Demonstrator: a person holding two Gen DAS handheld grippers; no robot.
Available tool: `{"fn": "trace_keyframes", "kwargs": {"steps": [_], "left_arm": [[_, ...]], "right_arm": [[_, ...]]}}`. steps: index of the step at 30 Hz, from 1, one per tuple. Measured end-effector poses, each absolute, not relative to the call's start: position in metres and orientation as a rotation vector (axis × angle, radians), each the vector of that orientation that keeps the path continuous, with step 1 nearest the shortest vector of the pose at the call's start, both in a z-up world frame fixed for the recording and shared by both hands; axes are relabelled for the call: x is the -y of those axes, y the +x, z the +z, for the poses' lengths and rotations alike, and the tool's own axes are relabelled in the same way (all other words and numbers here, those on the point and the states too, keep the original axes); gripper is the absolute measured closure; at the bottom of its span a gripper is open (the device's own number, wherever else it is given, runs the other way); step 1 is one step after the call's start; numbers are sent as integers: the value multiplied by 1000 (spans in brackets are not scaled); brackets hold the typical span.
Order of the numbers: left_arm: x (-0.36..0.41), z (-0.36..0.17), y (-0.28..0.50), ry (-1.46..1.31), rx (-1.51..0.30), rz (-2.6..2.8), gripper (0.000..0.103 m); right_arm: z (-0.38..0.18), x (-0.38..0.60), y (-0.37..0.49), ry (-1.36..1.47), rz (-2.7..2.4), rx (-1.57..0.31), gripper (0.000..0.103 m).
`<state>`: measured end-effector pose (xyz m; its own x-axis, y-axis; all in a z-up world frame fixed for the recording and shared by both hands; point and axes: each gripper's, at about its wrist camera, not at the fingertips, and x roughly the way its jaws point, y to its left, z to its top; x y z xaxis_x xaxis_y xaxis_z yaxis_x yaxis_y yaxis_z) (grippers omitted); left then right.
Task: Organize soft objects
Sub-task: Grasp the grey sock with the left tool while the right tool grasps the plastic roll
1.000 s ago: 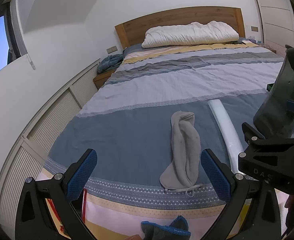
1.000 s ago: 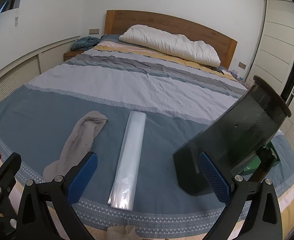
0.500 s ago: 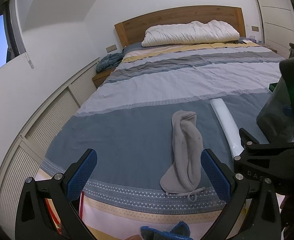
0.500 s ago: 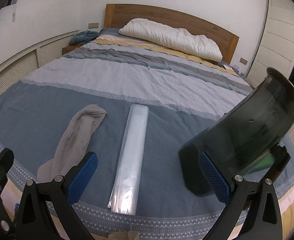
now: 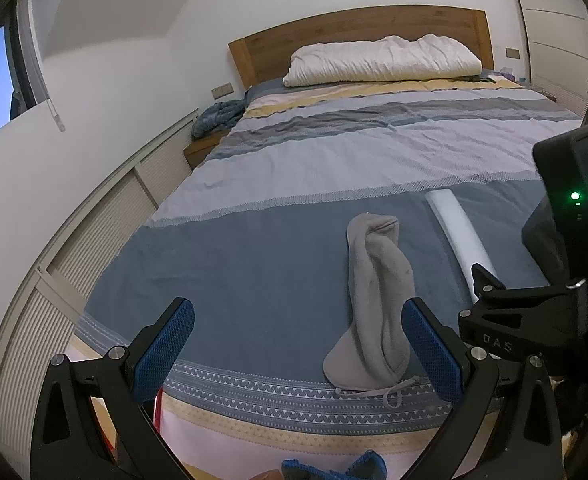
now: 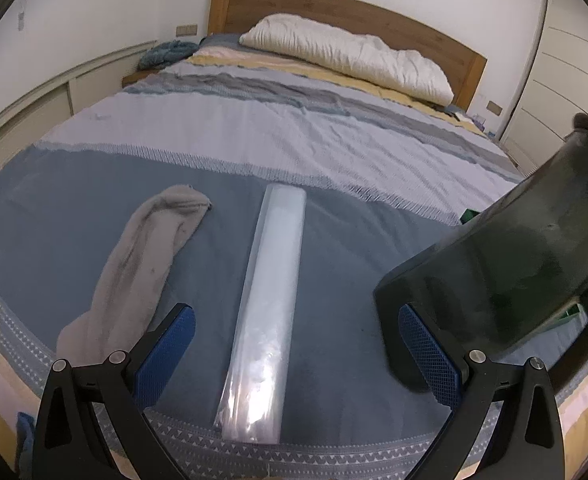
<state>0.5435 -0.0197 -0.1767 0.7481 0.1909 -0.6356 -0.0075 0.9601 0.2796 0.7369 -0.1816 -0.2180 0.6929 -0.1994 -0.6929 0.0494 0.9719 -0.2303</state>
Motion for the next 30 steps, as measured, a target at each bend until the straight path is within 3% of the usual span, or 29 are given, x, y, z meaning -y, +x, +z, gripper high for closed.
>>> {"fn": "trace_keyframes", "kwargs": {"steps": [15,30], "left_arm": [[21,-237,633,242,-975,104,1],[46,-287,683,205,-1147,-44,1]], "right_arm": [[-261,182,800,-233,-141,-995,0],[-275,194,809,-221,-66,-1019,8]]}}
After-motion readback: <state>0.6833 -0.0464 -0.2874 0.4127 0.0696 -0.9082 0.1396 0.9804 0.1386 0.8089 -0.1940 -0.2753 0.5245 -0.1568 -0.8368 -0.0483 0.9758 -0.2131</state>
